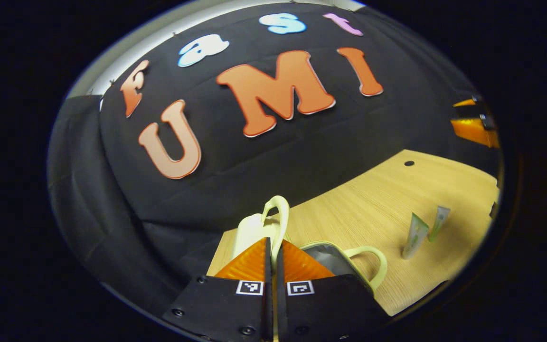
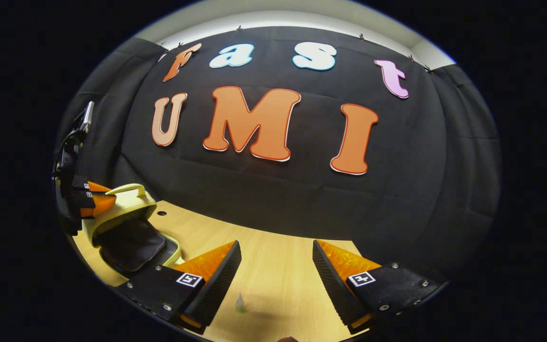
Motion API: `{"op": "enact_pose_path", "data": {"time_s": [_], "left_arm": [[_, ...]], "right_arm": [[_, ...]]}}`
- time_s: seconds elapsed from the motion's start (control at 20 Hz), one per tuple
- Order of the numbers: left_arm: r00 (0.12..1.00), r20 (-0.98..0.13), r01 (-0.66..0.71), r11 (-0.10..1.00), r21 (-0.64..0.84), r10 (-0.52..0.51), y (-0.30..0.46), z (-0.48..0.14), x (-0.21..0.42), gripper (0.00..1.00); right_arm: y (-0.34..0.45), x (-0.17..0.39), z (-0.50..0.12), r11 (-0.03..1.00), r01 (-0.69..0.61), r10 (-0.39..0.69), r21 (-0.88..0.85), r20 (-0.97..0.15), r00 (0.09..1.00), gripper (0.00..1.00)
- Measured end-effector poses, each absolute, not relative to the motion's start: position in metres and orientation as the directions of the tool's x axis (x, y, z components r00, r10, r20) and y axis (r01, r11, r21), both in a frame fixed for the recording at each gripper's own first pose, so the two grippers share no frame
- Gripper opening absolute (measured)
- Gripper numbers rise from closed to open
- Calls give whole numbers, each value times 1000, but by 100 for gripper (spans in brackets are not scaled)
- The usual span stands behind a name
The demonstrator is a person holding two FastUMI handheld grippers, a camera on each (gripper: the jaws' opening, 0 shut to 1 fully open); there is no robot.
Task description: First open the suitcase, pack the skin care products into it, and then close the suitcase.
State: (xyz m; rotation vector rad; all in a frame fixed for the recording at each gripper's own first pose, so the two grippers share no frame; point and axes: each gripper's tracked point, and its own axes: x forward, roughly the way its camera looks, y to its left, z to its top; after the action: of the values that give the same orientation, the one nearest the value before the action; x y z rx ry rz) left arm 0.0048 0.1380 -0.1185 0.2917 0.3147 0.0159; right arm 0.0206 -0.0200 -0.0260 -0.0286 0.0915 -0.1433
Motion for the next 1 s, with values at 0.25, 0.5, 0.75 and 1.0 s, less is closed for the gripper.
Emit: {"op": "enact_pose_path", "data": {"time_s": [0.25, 0.5, 0.75, 1.0], "left_arm": [[945, -261, -162, 975, 154, 198, 223, -114, -5, 4], [894, -276, -305, 930, 203, 353, 322, -128, -24, 4], [864, -324, -339, 922, 190, 384, 376, -164, -36, 4], [800, -436, -352, 911, 213, 411, 446, -231, -47, 4]], "right_arm": [[9, 33, -21, 994, 103, -105, -31, -94, 990, 95], [37, 43, -25, 997, 64, -67, -32, -121, 990, 95], [58, 50, -27, 999, 49, -52, -24, -148, 988, 95], [88, 57, -33, 998, 64, -63, -1, -180, 982, 95]]}}
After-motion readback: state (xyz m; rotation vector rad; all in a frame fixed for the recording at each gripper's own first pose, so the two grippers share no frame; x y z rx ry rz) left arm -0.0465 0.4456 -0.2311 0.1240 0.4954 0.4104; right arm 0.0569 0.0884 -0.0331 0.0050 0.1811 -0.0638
